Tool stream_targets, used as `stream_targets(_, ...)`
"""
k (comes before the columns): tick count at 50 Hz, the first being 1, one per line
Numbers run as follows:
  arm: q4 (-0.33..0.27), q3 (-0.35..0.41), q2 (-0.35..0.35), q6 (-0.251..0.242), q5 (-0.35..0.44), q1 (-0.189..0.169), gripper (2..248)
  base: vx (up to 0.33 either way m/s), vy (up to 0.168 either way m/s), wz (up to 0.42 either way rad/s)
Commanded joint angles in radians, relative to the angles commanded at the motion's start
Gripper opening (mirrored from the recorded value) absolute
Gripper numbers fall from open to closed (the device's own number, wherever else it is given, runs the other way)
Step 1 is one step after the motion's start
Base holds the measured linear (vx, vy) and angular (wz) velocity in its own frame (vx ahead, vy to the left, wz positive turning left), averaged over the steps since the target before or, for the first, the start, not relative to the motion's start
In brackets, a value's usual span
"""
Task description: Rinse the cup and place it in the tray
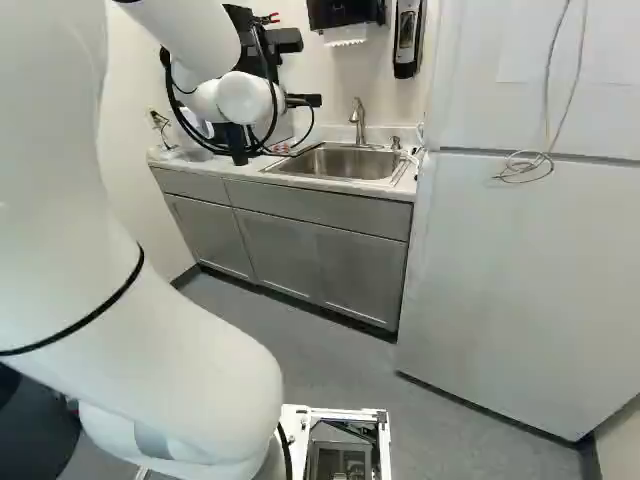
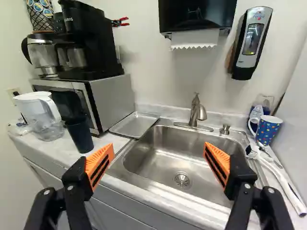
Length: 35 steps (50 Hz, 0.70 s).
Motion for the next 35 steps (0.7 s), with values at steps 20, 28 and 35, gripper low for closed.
stream_targets(20, 0.0, 0.0, 0.0, 0.0, 0.0, 0.0, 247, 0.17, 0.006, -0.012)
stream_targets(28, 0.0, 0.0, 0.0, 0.0, 0.0, 0.0, 247, 0.171, 0.007, -0.002)
stream_targets(35, 0.0, 0.0, 0.0, 0.0, 0.0, 0.0, 247, 0.175, 0.006, 0.0)
